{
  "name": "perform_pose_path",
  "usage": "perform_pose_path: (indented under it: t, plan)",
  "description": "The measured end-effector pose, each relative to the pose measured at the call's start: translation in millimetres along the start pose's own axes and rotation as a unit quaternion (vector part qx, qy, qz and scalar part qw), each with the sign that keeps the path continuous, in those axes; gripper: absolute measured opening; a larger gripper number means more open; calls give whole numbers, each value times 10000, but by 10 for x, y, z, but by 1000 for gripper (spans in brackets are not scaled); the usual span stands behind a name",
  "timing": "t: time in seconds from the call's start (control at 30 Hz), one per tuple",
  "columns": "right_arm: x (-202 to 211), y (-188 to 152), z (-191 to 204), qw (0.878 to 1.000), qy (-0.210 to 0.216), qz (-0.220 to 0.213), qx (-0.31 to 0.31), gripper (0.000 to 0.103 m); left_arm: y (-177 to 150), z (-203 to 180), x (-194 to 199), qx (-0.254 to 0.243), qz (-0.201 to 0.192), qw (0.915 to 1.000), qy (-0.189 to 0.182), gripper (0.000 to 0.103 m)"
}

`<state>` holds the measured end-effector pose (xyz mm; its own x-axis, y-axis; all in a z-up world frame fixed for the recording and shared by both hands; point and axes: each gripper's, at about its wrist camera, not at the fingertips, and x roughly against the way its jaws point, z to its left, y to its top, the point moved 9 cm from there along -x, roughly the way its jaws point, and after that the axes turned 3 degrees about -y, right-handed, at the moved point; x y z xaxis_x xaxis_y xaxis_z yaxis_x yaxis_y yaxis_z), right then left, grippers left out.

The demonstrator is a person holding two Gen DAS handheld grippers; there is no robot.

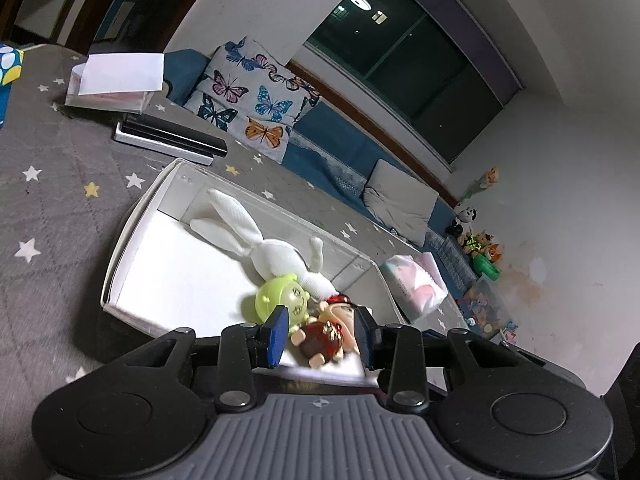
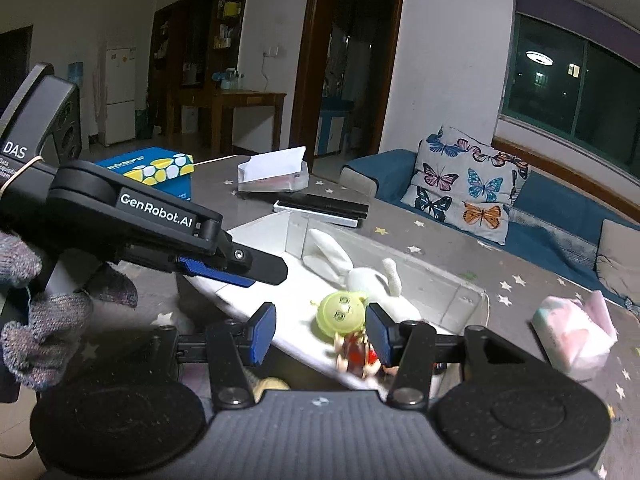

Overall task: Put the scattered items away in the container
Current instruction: 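Move both grippers back to the tan peanut toy beside the box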

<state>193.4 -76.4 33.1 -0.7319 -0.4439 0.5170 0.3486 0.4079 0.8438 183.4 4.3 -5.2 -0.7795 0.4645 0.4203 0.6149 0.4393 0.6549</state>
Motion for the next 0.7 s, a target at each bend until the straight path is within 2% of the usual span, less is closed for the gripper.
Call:
perform_pose_path:
  t: [0.07, 0.27, 0.43, 0.7]
  plan:
    - [69, -74, 36, 10000, -5, 1, -8, 55, -78, -10, 35, -41, 26, 10000, 9, 38]
    - [161, -374, 171, 9997, 114, 162, -143, 55, -321, 29, 52, 32, 200, 9998, 0, 38]
    - [156, -597, 163, 9991, 36, 301, -284, 55, -480, 77, 9, 132, 367, 9992, 35, 38]
    - [145, -736, 84, 9978, 9, 434, -498, 55, -629, 109, -79, 215, 560, 9982, 70, 38]
